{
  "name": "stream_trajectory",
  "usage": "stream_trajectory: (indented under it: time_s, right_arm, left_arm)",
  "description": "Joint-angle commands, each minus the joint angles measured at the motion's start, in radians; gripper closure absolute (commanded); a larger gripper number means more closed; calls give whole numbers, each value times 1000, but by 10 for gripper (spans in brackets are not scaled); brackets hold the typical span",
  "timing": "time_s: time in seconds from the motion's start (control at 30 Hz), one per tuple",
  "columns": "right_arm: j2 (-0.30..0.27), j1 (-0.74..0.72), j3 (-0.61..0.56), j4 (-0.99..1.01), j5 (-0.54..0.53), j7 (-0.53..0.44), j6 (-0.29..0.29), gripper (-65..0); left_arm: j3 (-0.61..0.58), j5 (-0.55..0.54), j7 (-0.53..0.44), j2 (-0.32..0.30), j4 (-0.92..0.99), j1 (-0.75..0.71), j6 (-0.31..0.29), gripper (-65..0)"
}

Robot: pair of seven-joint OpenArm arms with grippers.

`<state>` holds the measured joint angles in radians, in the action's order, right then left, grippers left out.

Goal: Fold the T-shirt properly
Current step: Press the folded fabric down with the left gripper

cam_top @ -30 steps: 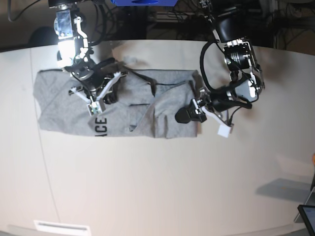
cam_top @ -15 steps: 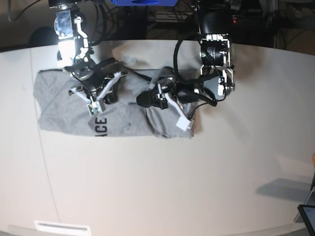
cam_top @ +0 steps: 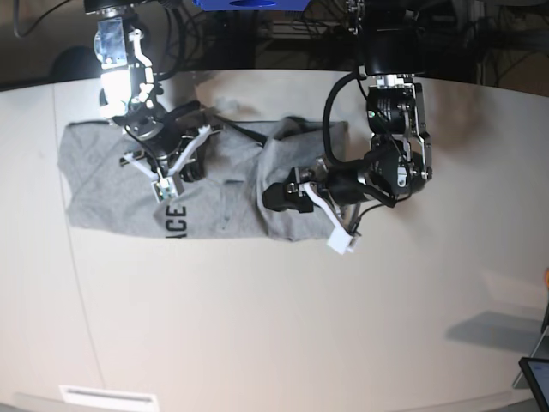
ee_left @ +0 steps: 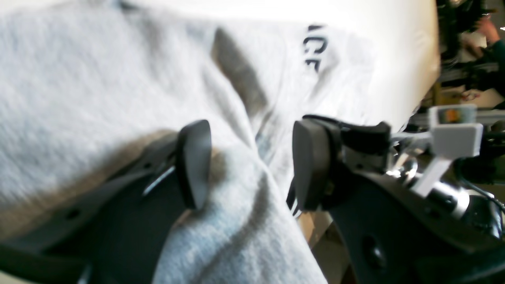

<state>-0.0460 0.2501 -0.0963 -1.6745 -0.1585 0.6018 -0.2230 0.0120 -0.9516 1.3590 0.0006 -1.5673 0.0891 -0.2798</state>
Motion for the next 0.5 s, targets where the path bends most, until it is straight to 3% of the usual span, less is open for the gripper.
stream_trajectory:
  time_s: [0.0,0.23,0.47]
  right_arm:
    - [-2,2,-3,1,6,46,3,-65]
    - [-2,2,-3,1,6,46,3,-65]
    - [-1,2,-3,1,6,46,3,-65]
  left_arm:
    - [-5,-30,-11,3,-25,33,-2,-324]
    - [-16,-22,-8,14,11,67,-2,-324]
    - [-19,-20,-6,-15,48,65,-2,-302]
